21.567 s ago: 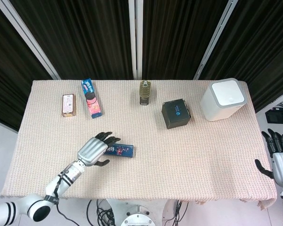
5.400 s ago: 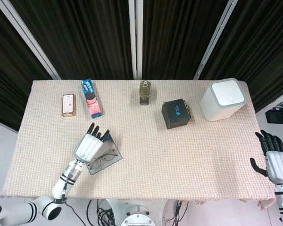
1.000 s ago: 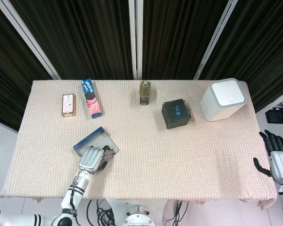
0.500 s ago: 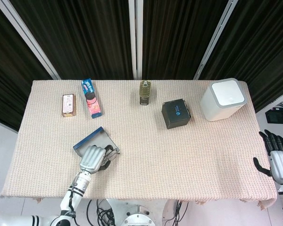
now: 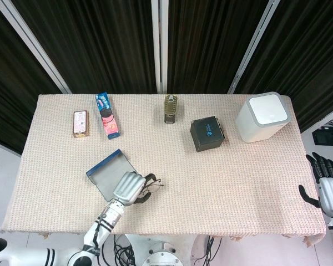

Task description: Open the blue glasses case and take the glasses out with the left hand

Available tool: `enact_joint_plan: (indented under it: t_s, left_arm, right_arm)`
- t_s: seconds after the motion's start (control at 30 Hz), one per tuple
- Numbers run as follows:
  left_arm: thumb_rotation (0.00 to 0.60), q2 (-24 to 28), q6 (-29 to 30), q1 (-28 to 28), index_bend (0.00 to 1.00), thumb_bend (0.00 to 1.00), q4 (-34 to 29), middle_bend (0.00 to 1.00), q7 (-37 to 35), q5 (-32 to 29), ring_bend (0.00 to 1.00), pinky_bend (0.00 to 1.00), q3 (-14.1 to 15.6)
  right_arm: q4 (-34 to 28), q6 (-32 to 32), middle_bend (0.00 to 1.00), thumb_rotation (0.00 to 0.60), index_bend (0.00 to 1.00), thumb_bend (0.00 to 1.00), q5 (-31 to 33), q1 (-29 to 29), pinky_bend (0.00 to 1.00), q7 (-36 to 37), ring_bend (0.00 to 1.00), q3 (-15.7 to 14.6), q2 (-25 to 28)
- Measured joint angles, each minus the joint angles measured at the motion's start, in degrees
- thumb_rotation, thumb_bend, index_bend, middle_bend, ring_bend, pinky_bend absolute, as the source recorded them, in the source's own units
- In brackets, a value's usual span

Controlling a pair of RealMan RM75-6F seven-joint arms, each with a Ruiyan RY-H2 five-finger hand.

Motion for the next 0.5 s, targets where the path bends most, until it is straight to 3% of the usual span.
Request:
enact_joint_plan:
  t_s: [0.23,0.5]
  left_arm:
    - [0.6,-5.0,-4.5,-3.8,0.38,0.34,5.7,0.78,-0.4,-1.6,0.63,0.56,-2.2]
    - [0.6,-9.5,-7.6,-6.2,0.39,0.34,12.7,0.76,-4.8,-1.0,0.61,0.55,-2.8]
  right_arm:
    - [0.8,0.0,0.0,0.6,0.0,0.32,0.6,-0.3,0.0,1.2,0.0,0.1,0.2]
    - [1.9,-0.2,0.0,0.6,0.0,0.32,1.2,-0.5,0.0,2.2,0.0,0.3,-0.1]
